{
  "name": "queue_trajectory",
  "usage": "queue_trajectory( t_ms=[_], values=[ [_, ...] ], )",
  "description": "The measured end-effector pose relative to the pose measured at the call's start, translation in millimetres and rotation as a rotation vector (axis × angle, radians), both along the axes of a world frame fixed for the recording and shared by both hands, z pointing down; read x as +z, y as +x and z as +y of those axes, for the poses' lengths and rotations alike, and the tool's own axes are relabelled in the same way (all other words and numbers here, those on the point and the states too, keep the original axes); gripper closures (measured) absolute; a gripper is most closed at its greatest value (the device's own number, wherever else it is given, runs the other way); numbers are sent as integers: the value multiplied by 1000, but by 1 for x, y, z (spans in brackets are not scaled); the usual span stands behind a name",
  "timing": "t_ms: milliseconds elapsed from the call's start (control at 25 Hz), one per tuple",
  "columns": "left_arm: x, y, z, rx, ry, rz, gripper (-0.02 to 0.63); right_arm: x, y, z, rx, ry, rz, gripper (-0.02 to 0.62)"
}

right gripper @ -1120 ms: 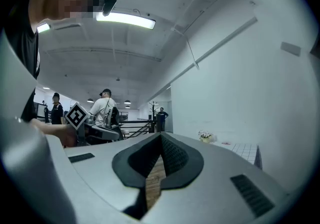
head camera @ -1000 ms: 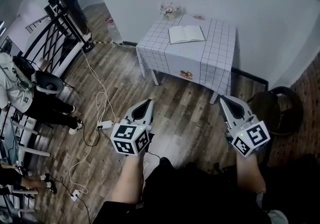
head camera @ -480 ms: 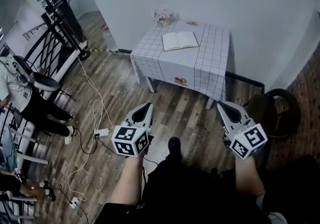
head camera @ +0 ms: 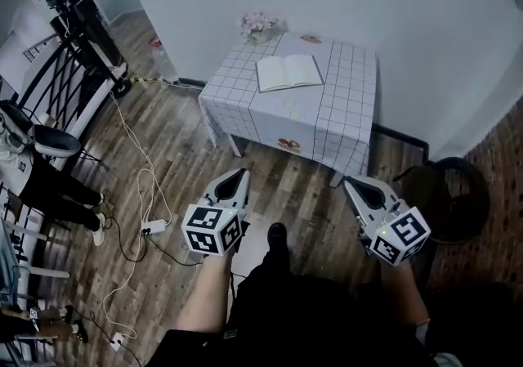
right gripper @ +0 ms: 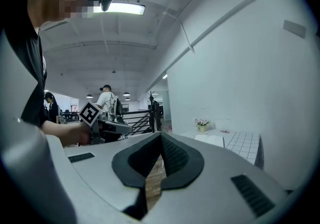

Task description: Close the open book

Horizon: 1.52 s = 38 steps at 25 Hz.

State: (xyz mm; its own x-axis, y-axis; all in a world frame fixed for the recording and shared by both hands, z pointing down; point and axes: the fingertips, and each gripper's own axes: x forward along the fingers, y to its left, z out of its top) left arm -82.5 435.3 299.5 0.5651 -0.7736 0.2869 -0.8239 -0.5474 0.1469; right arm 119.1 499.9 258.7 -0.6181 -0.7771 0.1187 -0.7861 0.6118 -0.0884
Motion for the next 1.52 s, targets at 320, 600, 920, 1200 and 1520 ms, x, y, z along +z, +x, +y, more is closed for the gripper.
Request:
queue_trajectory(
  t_ms=[320, 600, 920, 1200, 1520],
  values=[
    [8, -17, -150, 52, -30, 1, 592, 17, -28, -141, 18, -90, 22, 592],
    [-8, -33, -241, 101, 9, 7, 592, 13, -68, -229, -20, -113, 63, 592],
    [6, -49, -282, 58, -24, 47, 592, 13, -79, -286, -64, -121, 90, 591],
    [16, -38, -324, 27, -38, 7, 592, 30, -79, -355, -137, -132, 64, 591],
    [25, 1, -414, -15, -89, -10, 592, 49, -60, -463, -233, -145, 82, 591]
  ],
)
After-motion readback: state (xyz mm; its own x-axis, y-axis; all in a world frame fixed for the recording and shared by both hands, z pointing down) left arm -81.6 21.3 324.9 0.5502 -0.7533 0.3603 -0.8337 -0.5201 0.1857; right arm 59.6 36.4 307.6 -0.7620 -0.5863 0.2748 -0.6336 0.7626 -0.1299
